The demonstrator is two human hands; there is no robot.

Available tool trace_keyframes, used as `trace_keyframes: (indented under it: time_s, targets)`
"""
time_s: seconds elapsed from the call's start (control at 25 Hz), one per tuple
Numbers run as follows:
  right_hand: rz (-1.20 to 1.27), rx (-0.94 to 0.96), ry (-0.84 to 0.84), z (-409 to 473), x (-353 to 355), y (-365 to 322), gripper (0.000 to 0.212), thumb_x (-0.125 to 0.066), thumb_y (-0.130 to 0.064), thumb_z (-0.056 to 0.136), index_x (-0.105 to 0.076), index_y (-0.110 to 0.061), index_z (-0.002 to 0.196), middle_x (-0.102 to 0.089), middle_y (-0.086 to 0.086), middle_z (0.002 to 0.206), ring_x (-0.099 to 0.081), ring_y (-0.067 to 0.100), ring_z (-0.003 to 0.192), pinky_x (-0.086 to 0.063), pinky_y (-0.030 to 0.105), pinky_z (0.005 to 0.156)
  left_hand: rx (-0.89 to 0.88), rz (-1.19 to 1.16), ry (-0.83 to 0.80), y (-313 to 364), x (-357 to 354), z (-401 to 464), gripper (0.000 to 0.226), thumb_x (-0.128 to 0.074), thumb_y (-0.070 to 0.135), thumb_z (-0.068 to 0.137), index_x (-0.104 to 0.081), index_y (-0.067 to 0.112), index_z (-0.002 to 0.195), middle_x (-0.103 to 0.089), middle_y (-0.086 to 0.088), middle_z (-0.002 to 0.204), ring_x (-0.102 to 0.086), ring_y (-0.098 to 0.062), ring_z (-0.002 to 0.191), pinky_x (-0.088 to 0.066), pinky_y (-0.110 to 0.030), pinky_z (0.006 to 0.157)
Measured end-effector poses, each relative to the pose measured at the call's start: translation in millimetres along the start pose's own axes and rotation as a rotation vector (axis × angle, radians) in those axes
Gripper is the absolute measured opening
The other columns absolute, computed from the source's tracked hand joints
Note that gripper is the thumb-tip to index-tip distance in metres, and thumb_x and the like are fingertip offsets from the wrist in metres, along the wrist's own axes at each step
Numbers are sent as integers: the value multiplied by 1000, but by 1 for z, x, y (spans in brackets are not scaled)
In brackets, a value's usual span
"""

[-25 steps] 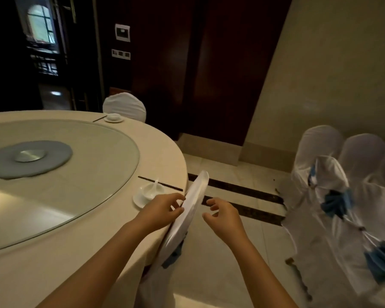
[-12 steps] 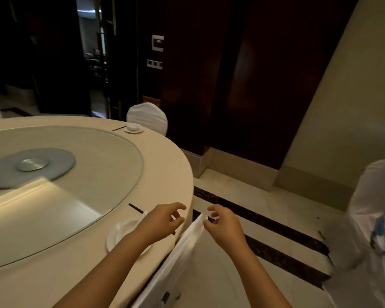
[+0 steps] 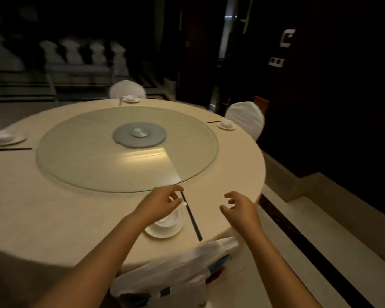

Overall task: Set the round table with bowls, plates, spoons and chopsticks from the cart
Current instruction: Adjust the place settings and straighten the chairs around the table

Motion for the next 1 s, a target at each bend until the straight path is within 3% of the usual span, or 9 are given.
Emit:
trace_keyframes:
  time_s: [0.16, 0.44, 0.64, 0.76, 1.0]
  targets:
    - [6, 62, -90, 47, -22, 4, 38, -59, -24, 86, -55, -15, 123, -61, 10, 121, -60, 23, 102, -42, 24, 74, 205, -27, 194, -49, 27, 3, 27, -59, 25, 87, -62, 28, 113, -63, 8, 88, -61, -10, 81, -45, -25, 74]
    - [-40, -20, -217, 130, -88, 32, 38, -61, -21, 85, -57, -12, 121, -63, 13, 118, -59, 25, 105, -41, 25, 75, 446, -81, 319, -148, 20, 40, 27, -57, 21, 88, -62, 18, 114, -68, -4, 98, -64, -19, 89, -44, -26, 76]
    - [-113, -101, -357, 167, -141, 57, 41, -64, -23, 84, -56, -10, 122, -63, 14, 117, -60, 26, 103, -41, 24, 73, 617, -133, 235, -201, -13, 66, 33, -58, 20, 89, -57, 13, 121, -66, -12, 112, -61, -24, 102, -44, -29, 87]
    - [-142, -126, -412, 177, -173, 68, 44, -65, -24, 83, -55, -9, 123, -65, 13, 112, -61, 23, 92, -42, 25, 70, 725, -104, 182, -226, -33, 71, 42, -59, 21, 88, -51, 11, 129, -60, -15, 122, -56, -27, 113, -41, -30, 91]
    - [-138, -191, -496, 187, -231, 93, 37, -64, -22, 84, -55, -3, 115, -65, 13, 105, -61, 24, 86, -42, 27, 65, 1027, -236, 119, -270, -88, 58, 48, -58, 20, 88, -45, 9, 133, -55, -16, 128, -56, -31, 112, -47, -43, 97]
Point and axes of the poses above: each hand's wrist, its own z-axis towards the middle knuckle, its own x-axis out of the back of the hand, y = z × x, the point moved 5 cm from there along z, towards the middle knuckle
